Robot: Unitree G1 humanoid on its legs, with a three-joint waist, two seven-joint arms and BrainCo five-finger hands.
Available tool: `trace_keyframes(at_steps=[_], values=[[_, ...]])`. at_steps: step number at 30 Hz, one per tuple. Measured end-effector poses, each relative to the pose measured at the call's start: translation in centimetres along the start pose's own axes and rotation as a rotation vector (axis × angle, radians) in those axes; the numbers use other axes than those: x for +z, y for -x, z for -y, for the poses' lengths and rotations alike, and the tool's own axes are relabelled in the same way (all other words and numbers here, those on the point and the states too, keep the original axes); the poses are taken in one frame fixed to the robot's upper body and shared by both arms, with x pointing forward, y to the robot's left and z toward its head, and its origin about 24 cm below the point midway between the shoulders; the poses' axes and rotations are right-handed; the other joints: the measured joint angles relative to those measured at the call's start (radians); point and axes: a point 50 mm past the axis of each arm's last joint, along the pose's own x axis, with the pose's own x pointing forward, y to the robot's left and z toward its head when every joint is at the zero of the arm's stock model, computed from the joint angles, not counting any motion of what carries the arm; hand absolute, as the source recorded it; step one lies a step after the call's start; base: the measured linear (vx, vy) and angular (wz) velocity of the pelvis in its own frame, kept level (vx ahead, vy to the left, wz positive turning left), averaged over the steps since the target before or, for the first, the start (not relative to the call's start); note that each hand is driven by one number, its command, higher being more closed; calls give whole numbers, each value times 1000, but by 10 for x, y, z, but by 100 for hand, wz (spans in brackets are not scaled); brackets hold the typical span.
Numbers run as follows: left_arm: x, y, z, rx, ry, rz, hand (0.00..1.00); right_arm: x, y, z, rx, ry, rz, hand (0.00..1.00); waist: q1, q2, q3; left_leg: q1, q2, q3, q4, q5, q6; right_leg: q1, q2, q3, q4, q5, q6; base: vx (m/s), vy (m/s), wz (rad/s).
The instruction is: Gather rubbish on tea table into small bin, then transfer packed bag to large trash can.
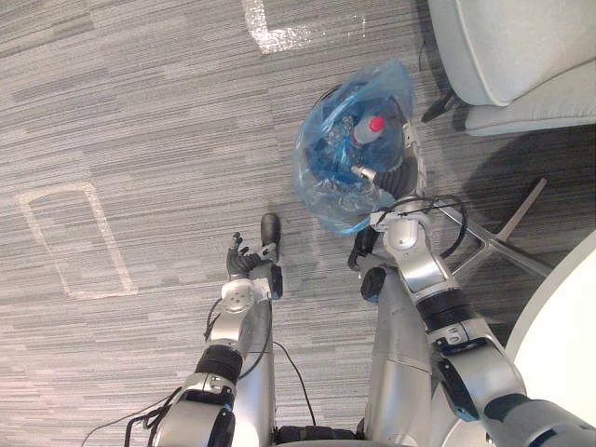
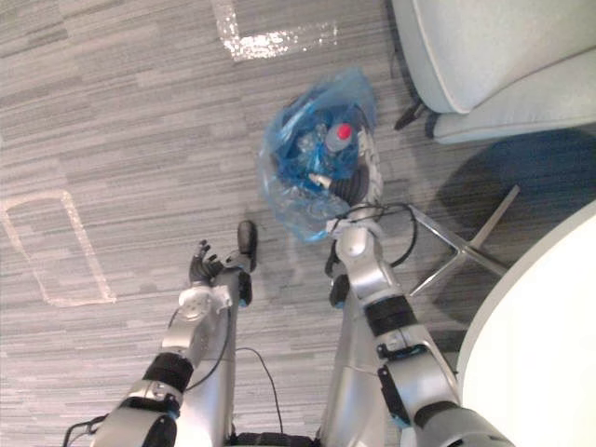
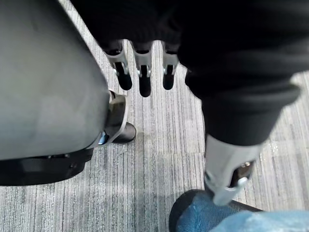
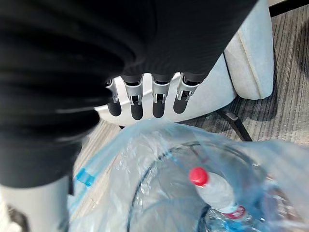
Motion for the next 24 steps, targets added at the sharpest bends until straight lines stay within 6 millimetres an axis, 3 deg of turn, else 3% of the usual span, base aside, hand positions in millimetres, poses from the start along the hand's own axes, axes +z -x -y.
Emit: trace_keyframes(at_steps=[7,14,18,24], values=[[-6,0,-4,9,-16,-24,0,3,14,-7,50,99,83,0,-1,-1,-23,-5,18,9,6,-1,2,2,18,4,-23,18,1,-20,13,-9],[-9,-1,-5,14,-23,-34,0,-11,19,-24,138,298,96,0,-1,-1,-59,-43,20,13,5,0,2,-34,17,3,-26,23,1,0,0,0],[-3,-4,-2,7,-13,-5,0,-27,12,-34,203,433,44,0,-1,-1,-59,-73,19,14,5,2,2,-66,14,3,-22,24,1,14,11,3],[5,-7,2,1,25,15,0,-26,-5,-33,205,499,27,0,-8,-1,-59,-118,0,12,-16,33,-1,-132,-1,11,12,14,2,1,3,16]])
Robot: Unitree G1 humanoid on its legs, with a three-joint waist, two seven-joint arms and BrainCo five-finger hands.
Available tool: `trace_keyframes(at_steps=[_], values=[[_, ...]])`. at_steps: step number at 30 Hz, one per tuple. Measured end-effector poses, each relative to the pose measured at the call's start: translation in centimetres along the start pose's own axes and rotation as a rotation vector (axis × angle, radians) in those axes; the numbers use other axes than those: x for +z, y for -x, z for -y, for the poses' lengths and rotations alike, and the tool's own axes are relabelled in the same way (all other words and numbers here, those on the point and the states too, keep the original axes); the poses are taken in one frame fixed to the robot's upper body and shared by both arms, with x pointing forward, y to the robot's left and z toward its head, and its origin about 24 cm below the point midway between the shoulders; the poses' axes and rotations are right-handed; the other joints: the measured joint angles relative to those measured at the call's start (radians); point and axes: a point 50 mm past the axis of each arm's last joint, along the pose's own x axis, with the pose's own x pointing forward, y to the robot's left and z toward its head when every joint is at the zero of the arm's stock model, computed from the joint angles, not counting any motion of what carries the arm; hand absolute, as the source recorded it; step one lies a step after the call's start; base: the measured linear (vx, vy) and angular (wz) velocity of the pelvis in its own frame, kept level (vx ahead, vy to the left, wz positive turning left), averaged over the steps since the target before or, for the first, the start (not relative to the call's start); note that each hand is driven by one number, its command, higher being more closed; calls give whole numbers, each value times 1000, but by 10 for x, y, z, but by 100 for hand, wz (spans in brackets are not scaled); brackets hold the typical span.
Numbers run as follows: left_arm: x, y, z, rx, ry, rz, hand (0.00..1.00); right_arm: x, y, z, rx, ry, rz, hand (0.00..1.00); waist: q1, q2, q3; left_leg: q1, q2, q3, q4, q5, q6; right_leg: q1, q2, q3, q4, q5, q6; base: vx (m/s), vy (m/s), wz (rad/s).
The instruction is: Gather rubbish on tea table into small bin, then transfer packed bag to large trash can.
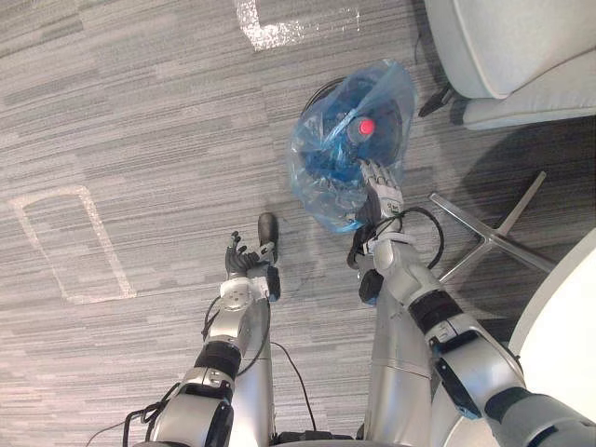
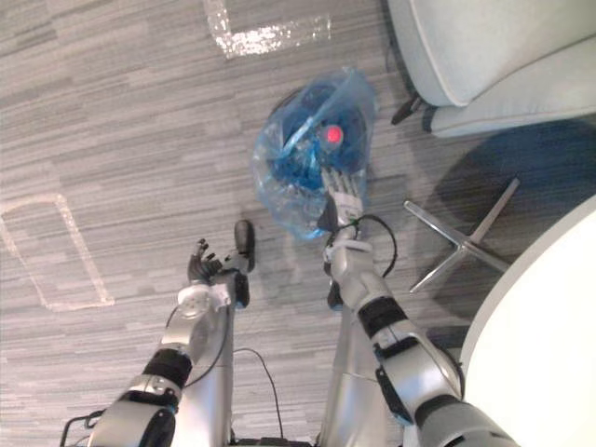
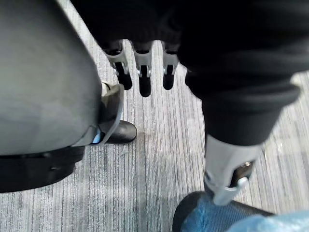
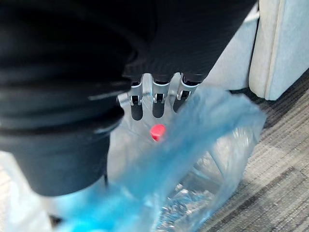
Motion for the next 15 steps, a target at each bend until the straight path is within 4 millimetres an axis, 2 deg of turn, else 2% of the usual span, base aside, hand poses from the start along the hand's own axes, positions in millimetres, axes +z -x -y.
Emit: trace_keyframes(at_steps=[7,8,15], values=[[15,-4,10,-18,59,39,0,-9,-6,-3,44,44,-65,0,0,0,0,-57,-11,-17,-10,27,-9,-67,-11,-6,37,-11,2,-31,-1,15],[16,-4,10,-19,65,41,0,-9,-6,-4,47,45,-68,100,0,0,0,-59,-11,-18,-10,28,-10,-69,-11,-6,39,-13,6,-25,12,10],[26,-3,14,-32,92,89,0,5,-13,-5,67,68,-38,100,0,0,0,-98,-23,-37,-9,38,-20,-117,-22,-13,81,-32,-7,-17,10,13]])
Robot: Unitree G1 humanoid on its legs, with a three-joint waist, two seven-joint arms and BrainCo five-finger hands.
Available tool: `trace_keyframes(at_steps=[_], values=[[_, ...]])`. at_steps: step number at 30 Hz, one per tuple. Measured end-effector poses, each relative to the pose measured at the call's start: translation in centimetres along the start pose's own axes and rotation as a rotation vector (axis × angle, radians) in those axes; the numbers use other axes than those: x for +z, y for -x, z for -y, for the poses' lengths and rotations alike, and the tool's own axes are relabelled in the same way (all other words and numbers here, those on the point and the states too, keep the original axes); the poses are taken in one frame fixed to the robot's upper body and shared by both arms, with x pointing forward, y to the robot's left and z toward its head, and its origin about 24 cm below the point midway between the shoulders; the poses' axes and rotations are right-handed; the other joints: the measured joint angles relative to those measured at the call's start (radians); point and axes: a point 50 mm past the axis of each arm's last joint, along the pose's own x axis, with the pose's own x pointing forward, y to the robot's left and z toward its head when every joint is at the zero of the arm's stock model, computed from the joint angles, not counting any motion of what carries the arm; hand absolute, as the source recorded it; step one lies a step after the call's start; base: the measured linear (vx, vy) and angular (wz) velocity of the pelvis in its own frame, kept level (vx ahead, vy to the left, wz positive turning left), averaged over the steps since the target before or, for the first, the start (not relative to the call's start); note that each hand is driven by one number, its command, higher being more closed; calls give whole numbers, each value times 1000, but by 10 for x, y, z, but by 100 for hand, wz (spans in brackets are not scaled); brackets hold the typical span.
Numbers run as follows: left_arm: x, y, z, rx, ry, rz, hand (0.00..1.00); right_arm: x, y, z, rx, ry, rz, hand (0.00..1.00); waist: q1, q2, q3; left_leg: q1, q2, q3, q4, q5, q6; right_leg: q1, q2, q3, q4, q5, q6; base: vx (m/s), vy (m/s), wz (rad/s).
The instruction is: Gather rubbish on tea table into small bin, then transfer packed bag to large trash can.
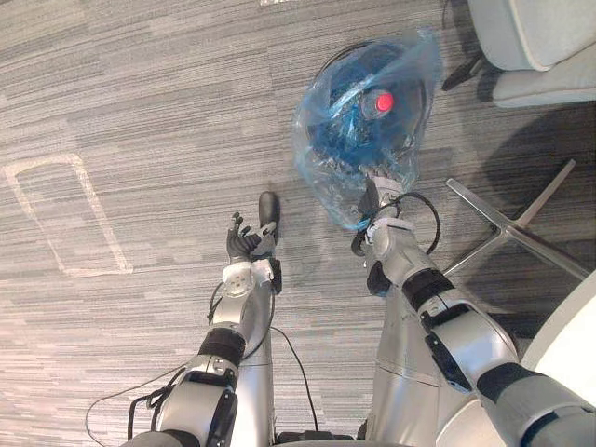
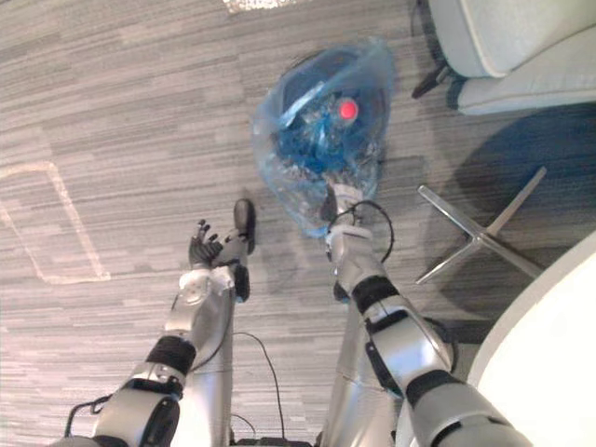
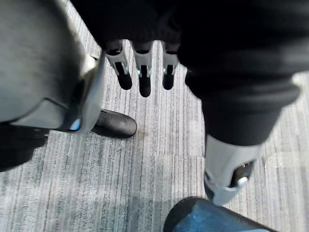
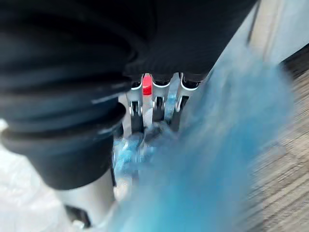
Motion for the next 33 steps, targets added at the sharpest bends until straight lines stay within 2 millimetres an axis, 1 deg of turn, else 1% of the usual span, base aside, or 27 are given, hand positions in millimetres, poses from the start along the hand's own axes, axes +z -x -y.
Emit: trace_keyframes(at_steps=[3,10,16,19,23,26,28,29,31,32,33], values=[[1,0,0,-1,11,4,0,0,-1,2,-2,2,2,100,0,0,0,-6,1,-1,2,2,-2,-8,1,2,7,-2,-1,-3,4,2],[4,0,0,3,14,13,0,-2,3,-6,33,4,-2,100,1,0,0,-14,7,-6,16,1,-2,-8,6,-3,7,-1,-2,-10,12,-1],[5,-1,-1,17,13,13,0,4,4,-1,5,-58,13,100,1,0,0,-18,12,-8,26,2,-3,-6,11,-6,6,0,-3,-15,10,-3],[4,-1,-3,25,15,8,0,9,4,2,-14,-103,22,100,2,0,0,-17,18,-8,33,2,-3,-4,17,-6,7,5,-11,-31,14,-7],[3,-2,-6,36,16,-6,0,7,5,6,-43,-145,9,100,1,0,0,-5,26,-8,37,2,-4,8,26,-6,5,10,-18,-33,5,-8],[-7,0,-9,46,-1,-50,0,1,11,-2,-23,-177,-17,100,2,0,0,35,34,-9,36,2,-4,53,34,-9,-7,11,-18,-37,-4,-13],[-14,3,-15,60,-14,-74,0,4,21,-6,-27,-222,-1,100,1,0,-1,79,46,-10,32,-3,3,103,46,-16,-28,9,-11,-50,-10,-20],[-16,4,-16,61,-16,-79,0,4,22,-7,-25,-227,0,100,0,-2,-1,87,47,-9,30,-5,3,112,47,-15,-31,9,-10,-45,-9,-19],[-24,7,-20,69,-27,-106,0,5,30,-15,-6,-270,-9,100,1,-2,-2,129,55,-6,28,-9,3,157,55,-17,-46,11,-8,-35,-7,-16],[-30,9,-22,66,-46,-131,0,5,38,-22,14,-294,-22,100,1,-2,-2,167,56,-5,17,-9,3,196,59,-16,-61,13,-5,-25,-6,-11],[-32,10,-23,63,-50,-139,0,5,40,-24,17,-305,-23,100,1,-2,-2,181,57,-4,12,-10,3,210,60,-17,-66,13,-5,-25,-5,-10]])
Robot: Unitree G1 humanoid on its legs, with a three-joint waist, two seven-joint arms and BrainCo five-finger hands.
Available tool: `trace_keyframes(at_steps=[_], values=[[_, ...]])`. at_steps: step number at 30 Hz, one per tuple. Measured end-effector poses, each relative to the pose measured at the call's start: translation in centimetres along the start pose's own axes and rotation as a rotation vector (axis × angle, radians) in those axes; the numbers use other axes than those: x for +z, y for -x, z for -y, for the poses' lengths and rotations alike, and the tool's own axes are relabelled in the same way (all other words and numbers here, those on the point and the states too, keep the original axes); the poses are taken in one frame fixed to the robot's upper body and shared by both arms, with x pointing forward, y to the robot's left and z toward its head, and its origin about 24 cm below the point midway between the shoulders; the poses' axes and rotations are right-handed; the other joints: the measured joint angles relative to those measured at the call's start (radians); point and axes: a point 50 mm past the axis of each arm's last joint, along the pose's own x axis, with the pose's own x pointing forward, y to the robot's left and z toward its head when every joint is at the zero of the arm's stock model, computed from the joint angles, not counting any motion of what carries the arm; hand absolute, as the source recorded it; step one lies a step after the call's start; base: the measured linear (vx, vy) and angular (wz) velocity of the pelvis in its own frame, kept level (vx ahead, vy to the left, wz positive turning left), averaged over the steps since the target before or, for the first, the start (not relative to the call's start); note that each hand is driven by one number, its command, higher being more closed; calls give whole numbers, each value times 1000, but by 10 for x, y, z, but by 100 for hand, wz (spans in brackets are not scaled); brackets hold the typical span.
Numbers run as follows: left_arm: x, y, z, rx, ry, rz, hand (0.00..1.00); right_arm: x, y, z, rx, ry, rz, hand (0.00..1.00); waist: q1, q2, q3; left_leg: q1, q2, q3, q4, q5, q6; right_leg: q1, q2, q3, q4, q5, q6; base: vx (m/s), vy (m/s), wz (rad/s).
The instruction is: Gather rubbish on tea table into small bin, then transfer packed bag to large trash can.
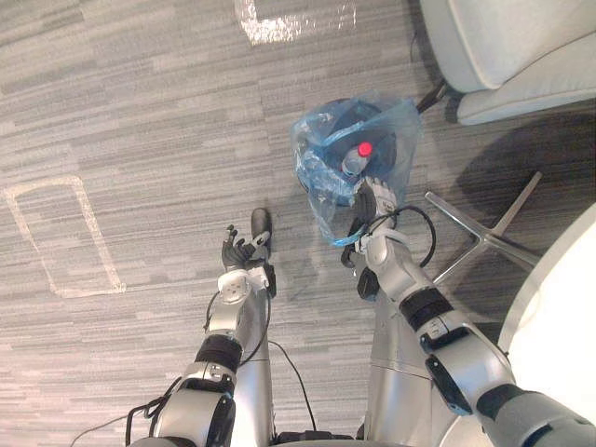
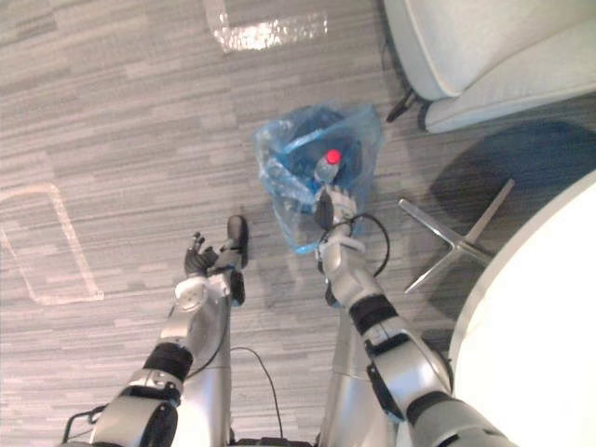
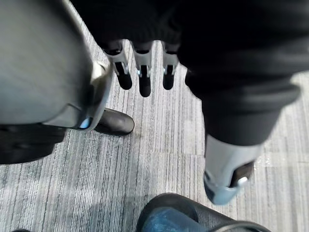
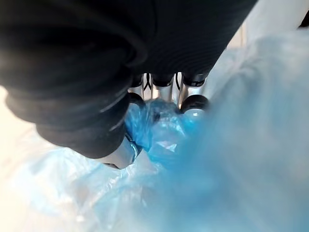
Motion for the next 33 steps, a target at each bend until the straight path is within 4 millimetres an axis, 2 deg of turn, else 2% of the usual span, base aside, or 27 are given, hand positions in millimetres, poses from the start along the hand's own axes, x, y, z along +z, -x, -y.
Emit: trace_keyframes(at_steps=[4,8,13,20,23,27,33], values=[[-32,11,-14,11,-58,-101,0,-5,32,-22,52,-146,-37,100,-1,-4,-2,179,11,20,-52,-16,4,183,15,3,-72,7,11,20,7,-18],[-72,31,-39,63,-115,-226,0,-5,69,-36,112,-286,-50,100,-4,-39,-44,387,16,48,-131,-28,2,380,23,5,-159,10,14,76,6,-20],[-108,53,-59,94,-182,-359,0,0,96,-38,143,-392,-33,100,-4,-74,-116,575,20,66,-232,-28,1,568,37,0,-271,23,21,133,-3,-9],[-142,82,-74,75,-294,-486,0,-6,122,-39,180,-511,-78,100,-10,-74,-241,776,7,93,-389,-4,1,755,46,-1,-419,55,32,159,11,-5],[-146,84,-73,52,-331,-498,0,-12,122,-38,183,-520,-101,100,-19,-60,-263,846,-1,93,-475,29,2,831,57,-5,-518,97,40,133,23,-3],[-139,81,-68,7,-363,-460,0,-22,122,-33,182,-526,-126,100,-26,-46,-280,904,-10,95,-538,48,10,911,68,0,-634,151,53,69,41,-5],[-97,68,-54,-90,-409,-229,0,-29,122,-29,218,-538,-116,100,-43,-27,-322,967,-35,93,-610,76,24,1011,64,-3,-784,222,68,22,45,3]])
